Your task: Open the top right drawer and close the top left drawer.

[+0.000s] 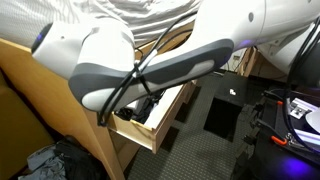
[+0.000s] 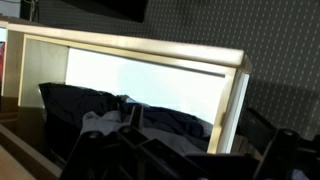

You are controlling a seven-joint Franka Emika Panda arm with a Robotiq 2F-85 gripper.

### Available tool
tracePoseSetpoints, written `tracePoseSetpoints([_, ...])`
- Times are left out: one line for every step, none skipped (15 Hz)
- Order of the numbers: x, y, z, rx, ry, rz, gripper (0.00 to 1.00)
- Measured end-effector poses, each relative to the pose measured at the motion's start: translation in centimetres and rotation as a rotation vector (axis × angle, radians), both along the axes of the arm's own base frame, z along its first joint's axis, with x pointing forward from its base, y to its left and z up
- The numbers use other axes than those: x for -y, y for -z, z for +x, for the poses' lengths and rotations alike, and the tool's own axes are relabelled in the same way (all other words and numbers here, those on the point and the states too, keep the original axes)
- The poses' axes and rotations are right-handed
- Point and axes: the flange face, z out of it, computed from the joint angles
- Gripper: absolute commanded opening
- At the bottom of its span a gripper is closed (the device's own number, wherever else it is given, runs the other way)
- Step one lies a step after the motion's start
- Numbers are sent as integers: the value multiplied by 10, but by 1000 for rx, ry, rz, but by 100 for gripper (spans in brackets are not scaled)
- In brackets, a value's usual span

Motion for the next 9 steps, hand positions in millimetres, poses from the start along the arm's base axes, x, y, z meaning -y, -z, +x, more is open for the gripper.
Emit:
tracePoseSetpoints([1,18,-8,-31,2,-28,100])
tracePoseSetpoints([4,34,-15,-61,7,-57,100])
tracePoseSetpoints([7,49,-22,-90,14,-88,100])
tracePoseSetpoints([11,64,-29,-125,27,-120,100])
tracePoseSetpoints([16,75,-36,-158,45,-150,100])
tracePoseSetpoints([18,77,-41,-185,56,-167,100])
tracePoseSetpoints([23,83,-48,-226,71,-195,100])
tracePoseSetpoints([29,92,-54,-266,86,-223,100])
tracePoseSetpoints([35,101,-59,-301,98,-245,100])
